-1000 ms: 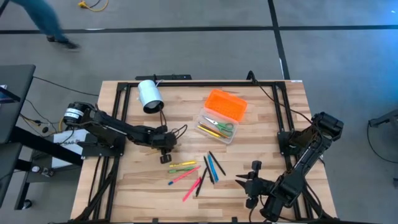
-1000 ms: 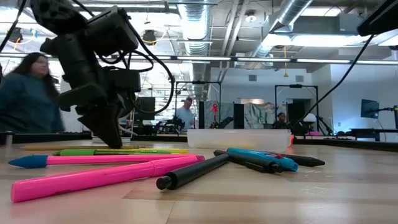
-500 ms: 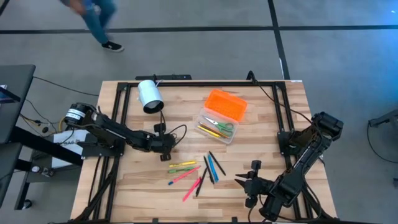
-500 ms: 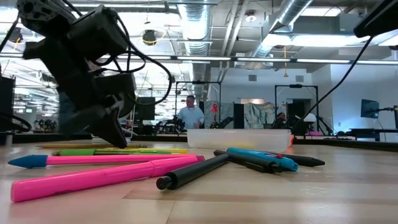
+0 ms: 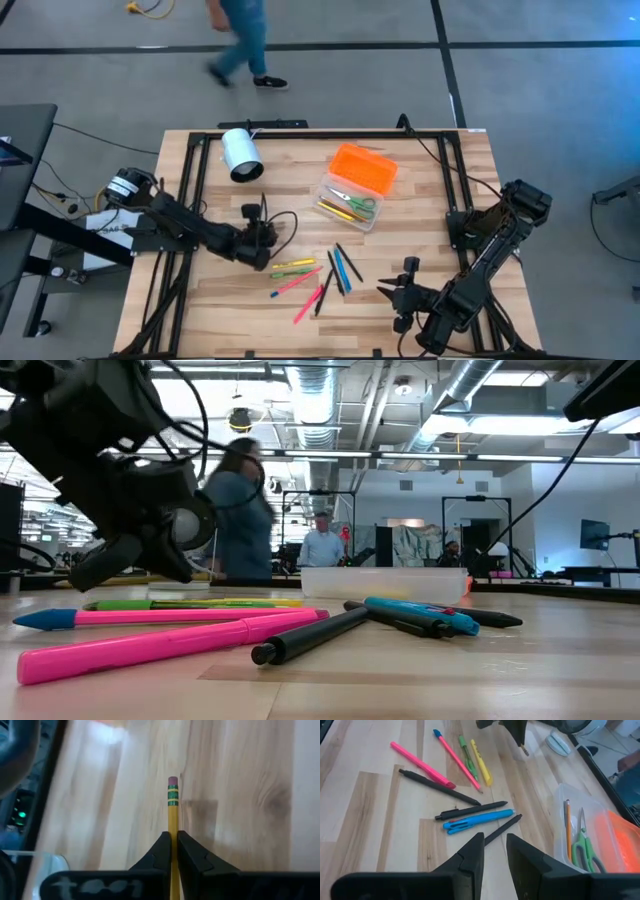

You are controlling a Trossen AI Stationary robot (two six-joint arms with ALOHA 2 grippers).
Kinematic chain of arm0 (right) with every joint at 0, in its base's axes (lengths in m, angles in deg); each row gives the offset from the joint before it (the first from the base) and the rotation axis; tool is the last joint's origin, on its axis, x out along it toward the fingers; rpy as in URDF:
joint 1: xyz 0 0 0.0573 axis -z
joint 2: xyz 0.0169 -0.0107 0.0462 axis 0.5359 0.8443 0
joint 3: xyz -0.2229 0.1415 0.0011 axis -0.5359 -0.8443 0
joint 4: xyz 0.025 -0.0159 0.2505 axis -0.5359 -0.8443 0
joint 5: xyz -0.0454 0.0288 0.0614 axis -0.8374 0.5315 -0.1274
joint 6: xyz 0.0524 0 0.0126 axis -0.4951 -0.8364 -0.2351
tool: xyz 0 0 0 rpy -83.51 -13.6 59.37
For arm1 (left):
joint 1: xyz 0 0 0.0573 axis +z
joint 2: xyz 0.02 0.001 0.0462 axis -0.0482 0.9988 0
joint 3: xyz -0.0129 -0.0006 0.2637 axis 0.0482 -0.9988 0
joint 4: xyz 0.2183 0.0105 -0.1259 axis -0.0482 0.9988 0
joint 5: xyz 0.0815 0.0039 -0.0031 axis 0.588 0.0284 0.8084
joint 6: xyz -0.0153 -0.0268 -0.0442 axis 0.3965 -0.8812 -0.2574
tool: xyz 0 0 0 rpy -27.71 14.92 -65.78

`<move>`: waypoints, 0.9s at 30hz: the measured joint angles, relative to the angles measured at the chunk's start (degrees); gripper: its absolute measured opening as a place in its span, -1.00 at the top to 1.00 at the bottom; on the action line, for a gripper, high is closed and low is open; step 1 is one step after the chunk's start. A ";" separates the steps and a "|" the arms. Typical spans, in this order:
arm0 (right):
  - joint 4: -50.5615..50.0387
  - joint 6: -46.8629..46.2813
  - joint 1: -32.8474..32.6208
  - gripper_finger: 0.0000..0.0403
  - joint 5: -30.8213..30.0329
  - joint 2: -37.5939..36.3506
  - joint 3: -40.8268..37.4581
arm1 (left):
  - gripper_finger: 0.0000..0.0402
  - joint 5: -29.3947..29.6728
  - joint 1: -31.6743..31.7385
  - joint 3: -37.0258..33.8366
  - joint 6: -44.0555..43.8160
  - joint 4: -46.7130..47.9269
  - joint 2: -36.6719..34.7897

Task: Pick & place school supplies into a supply box
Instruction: Put the yellow pencil into the supply box

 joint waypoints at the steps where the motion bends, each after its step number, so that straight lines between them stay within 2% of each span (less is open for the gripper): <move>1: 0.00 0.00 0.08 0.62 0.00 0.00 0.00 | 1.00 0.40 -0.34 0.58 0.02 0.49 0.00; 7: -0.02 0.05 0.18 0.62 0.02 0.00 0.00 | 1.00 2.13 -1.68 4.83 2.63 1.97 -0.09; 13: -0.02 0.09 0.17 0.62 0.04 0.00 0.00 | 1.00 5.58 -2.11 8.53 9.03 1.22 -0.17; 21: -0.04 0.11 0.17 0.62 0.07 0.00 0.00 | 1.00 6.93 -0.24 10.06 21.90 -10.27 -0.22; 27: -0.02 0.11 0.17 0.62 0.07 0.00 0.00 | 1.00 5.50 2.20 10.09 29.51 -19.36 -0.24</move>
